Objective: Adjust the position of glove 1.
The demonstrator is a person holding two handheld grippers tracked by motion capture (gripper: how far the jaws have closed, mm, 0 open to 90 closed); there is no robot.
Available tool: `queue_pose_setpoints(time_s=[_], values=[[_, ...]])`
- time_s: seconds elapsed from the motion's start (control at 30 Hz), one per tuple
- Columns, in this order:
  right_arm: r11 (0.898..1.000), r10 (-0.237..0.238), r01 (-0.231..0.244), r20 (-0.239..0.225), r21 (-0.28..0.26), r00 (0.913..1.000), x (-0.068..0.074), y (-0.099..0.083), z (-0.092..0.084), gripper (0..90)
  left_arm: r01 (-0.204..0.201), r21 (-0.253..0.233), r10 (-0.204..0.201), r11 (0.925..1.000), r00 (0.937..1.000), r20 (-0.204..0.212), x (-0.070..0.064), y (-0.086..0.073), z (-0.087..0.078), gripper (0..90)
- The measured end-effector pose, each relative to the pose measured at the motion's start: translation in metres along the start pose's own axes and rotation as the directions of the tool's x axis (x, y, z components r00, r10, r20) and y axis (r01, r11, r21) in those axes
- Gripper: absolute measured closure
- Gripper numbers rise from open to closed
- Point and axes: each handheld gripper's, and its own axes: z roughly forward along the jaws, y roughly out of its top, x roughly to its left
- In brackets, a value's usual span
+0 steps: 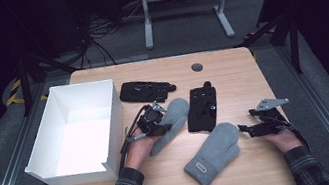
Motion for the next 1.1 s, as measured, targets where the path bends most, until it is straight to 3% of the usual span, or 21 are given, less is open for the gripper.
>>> queue_pose_setpoints(time_s=[0.1,0.4,0.53,0.73,0.87,1.1], values=[[1.0,0.0,0.0,0.0,0.0,1.0,0.0,0.0,0.0,19.2,0.01,-0.003,-0.01,0.9999,0.9999,-0.004,0.0,0.001,-0.001,76.2],[1.0,0.0,0.0,0.0,0.0,1.0,0.0,0.0,0.0,19.2,0.074,-0.033,-0.073,0.9967,0.9962,0.048,-0.001,0.005,-0.02,77.9],[1.0,0.0,0.0,0.0,0.0,1.0,0.0,0.0,0.0,19.2,0.092,-0.064,-0.086,0.9937,0.9928,0.083,-0.008,0.009,-0.033,77.9],[1.0,0.0,0.0,0.0,0.0,1.0,0.0,0.0,0.0,19.2,0.099,-0.071,-0.09,0.9926,0.9894,0.114,-0.017,0.014,-0.041,77.9],[1.0,0.0,0.0,0.0,0.0,1.0,0.0,0.0,0.0,19.2,0.11,-0.083,-0.098,0.9905,0.9853,0.14,-0.024,0.018,-0.045,77.9],[1.0,0.0,0.0,0.0,0.0,1.0,0.0,0.0,0.0,19.2,0.131,-0.075,-0.113,0.9886,0.9723,0.205,-0.043,0.029,-0.05,78.0]])
